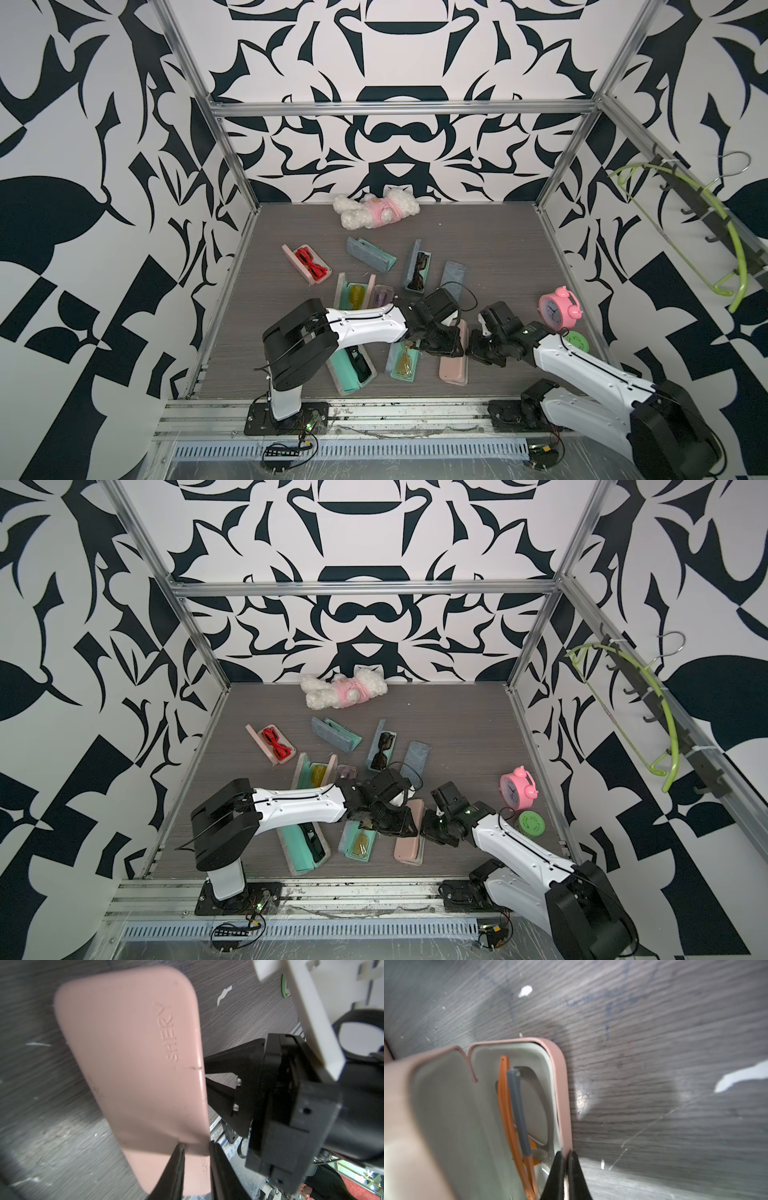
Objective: Close the glasses case
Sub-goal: Close the glasses case at the center of the board.
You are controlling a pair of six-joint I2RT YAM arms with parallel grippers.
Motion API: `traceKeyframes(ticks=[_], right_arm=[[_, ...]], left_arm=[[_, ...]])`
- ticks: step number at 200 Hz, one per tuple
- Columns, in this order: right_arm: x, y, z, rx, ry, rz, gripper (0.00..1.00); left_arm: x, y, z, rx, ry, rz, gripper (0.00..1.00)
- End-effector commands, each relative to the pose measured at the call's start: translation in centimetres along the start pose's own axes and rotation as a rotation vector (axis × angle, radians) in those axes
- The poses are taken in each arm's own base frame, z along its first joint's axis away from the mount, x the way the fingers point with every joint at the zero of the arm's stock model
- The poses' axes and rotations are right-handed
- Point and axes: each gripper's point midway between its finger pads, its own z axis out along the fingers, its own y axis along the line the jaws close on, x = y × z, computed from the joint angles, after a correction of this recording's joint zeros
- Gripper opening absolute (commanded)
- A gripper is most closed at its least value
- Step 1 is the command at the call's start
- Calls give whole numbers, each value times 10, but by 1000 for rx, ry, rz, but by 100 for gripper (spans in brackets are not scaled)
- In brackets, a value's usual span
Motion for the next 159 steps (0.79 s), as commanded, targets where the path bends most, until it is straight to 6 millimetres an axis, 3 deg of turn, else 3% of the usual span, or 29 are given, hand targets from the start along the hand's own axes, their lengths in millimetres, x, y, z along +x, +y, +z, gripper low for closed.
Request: traceKeyframes(ticks=[1,122,159], right_arm=[[-8,-4,0,19,-50,-2,7],[-7,-5,-1,18,-52,-1,7],[-7,-5,-2,15,-55,-3,7]], left_arm=[[7,18,15,-62,27,-14,26],[4,17,21,-56,32,-14,26],[-7,16,10,-29,-2,-44,34]])
